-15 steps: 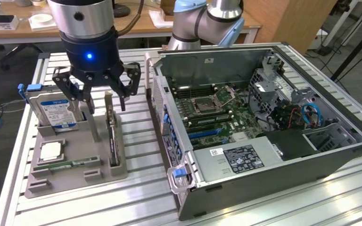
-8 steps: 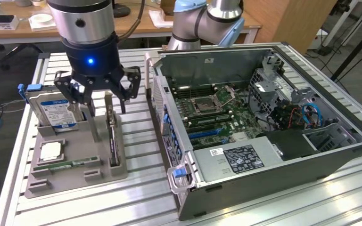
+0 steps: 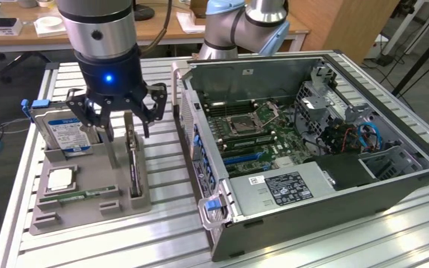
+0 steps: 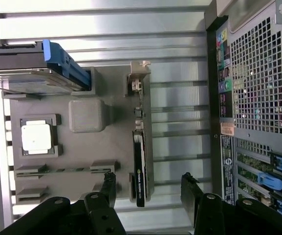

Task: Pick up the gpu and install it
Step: 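Pick up the gpu and move the gpu toward the slot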

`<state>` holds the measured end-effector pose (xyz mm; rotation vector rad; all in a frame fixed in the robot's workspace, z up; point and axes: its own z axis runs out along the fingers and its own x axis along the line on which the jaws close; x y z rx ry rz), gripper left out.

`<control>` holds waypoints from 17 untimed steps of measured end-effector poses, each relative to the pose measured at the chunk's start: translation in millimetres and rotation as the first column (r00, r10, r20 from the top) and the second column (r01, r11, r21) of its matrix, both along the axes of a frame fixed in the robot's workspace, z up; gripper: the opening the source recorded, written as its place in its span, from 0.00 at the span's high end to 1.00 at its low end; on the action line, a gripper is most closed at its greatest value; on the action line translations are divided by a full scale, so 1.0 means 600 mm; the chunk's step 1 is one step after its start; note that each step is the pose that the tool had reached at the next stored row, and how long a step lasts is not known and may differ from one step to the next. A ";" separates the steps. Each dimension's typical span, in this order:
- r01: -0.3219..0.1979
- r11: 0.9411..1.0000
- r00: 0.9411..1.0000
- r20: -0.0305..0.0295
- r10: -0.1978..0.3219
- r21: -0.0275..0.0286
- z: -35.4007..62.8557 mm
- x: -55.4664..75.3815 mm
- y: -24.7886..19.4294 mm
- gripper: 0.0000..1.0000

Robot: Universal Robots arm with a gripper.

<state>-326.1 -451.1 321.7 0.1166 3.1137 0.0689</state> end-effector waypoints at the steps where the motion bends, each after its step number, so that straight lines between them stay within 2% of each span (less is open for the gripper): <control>1: 0.000 1.000 1.000 0.000 0.000 0.000 -0.002 0.000 0.0000 0.35; 17: 0.000 1.000 1.000 0.000 0.000 0.000 -0.034 -0.004 0.0000 0.35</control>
